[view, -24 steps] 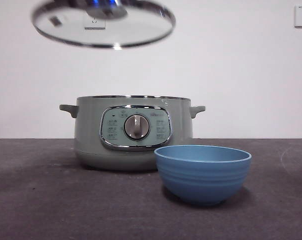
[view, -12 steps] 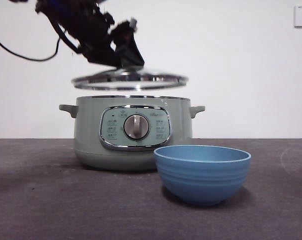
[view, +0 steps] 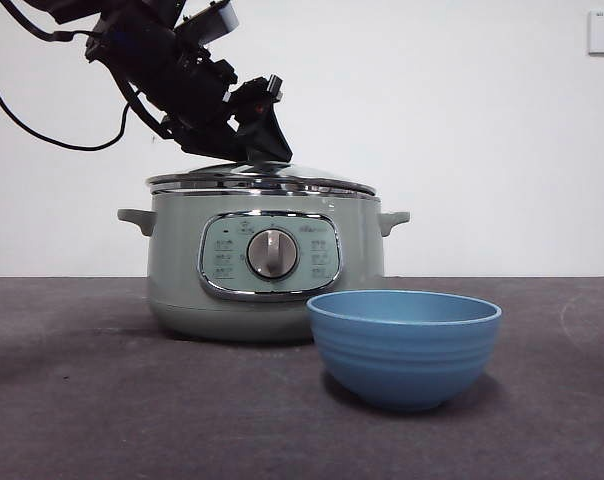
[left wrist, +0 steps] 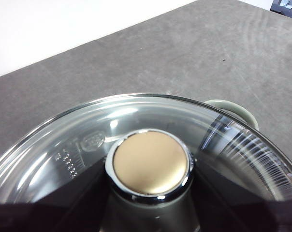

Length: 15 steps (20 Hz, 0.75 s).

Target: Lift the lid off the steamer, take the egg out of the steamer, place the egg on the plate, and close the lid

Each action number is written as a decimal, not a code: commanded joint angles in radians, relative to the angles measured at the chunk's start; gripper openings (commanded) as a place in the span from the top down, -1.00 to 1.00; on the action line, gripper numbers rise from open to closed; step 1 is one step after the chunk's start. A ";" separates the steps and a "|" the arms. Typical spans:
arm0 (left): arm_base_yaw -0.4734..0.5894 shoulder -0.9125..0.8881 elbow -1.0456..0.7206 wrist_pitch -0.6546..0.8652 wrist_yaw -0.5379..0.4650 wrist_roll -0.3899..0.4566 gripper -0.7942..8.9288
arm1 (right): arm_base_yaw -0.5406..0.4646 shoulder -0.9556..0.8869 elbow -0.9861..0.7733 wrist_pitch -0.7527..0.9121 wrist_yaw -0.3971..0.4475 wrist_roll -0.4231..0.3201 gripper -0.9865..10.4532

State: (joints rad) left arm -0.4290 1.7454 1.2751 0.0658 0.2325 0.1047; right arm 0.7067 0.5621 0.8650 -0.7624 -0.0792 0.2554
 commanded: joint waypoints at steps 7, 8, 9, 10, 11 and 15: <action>-0.014 0.024 0.008 0.054 0.003 0.000 0.85 | 0.002 -0.001 -0.004 0.005 -0.001 0.010 0.15; -0.014 0.024 0.008 0.054 0.003 0.000 0.85 | 0.002 -0.001 -0.004 0.005 -0.001 0.010 0.15; -0.014 0.024 0.008 0.056 0.003 0.000 0.85 | 0.002 -0.001 -0.004 0.005 -0.001 0.010 0.15; -0.015 0.024 0.008 0.062 0.003 0.000 0.85 | 0.002 -0.001 -0.004 0.005 -0.001 0.010 0.15; -0.017 0.024 0.008 0.075 0.003 0.000 0.85 | 0.002 -0.001 -0.004 0.004 -0.001 0.010 0.15; -0.018 0.024 0.008 0.072 -0.007 -0.001 0.85 | 0.002 -0.001 -0.004 0.004 -0.001 0.010 0.15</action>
State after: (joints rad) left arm -0.4400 1.7683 1.2755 0.1017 0.2237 0.1028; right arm 0.7067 0.5621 0.8650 -0.7628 -0.0792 0.2581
